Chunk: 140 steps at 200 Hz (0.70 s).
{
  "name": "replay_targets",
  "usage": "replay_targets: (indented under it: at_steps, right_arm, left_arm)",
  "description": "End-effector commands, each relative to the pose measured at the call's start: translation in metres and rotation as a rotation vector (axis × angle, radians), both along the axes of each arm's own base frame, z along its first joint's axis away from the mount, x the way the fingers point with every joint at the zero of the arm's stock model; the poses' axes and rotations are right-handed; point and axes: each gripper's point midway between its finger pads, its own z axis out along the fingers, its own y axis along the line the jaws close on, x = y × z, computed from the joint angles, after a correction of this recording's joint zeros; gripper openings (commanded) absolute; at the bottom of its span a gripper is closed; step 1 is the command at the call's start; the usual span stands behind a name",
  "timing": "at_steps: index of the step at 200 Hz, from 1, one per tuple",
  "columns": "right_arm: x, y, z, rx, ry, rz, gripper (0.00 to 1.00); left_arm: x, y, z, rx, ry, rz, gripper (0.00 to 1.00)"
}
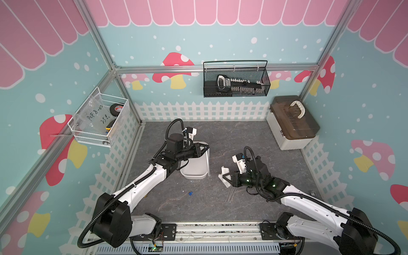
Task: Wipe the exteriors of test tubes
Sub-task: Wipe the dirt from the test tube.
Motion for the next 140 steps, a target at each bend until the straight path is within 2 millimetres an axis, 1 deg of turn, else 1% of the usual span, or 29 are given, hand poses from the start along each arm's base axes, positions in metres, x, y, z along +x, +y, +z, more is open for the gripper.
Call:
replay_targets:
  at_steps: [1,43,73,81,101,115,125,140]
  right_arm:
    - [0.004,-0.007,-0.003,-0.022,0.011,-0.045,0.17]
    - [0.006,-0.004,-0.001,-0.021,0.008,-0.033,0.17]
    - [0.007,-0.004,0.000,-0.021,0.005,-0.032,0.17]
    - [0.007,-0.005,0.001,-0.018,0.003,-0.031,0.17]
    - [0.008,-0.006,0.002,-0.016,0.001,-0.035,0.17]
    - [0.010,-0.006,0.006,-0.013,-0.011,-0.035,0.17]
    - [0.014,-0.005,0.013,-0.007,-0.030,-0.033,0.17]
    - [0.023,0.000,0.031,0.020,-0.072,-0.018,0.17]
  left_arm:
    - [0.013,0.015,0.004,0.037,-0.015,0.018,0.17]
    - [0.032,0.039,-0.008,0.112,0.010,0.040,0.17]
    - [0.045,0.049,-0.020,0.186,0.032,0.043,0.17]
    - [0.047,0.049,-0.020,0.191,0.033,0.040,0.17]
    - [0.050,0.046,-0.011,0.174,0.015,0.023,0.17]
    - [0.046,0.038,0.002,0.123,-0.010,-0.011,0.17]
    - [0.040,0.030,0.014,0.053,-0.030,-0.059,0.18]
    - [0.025,0.016,0.030,-0.041,-0.056,-0.136,0.18]
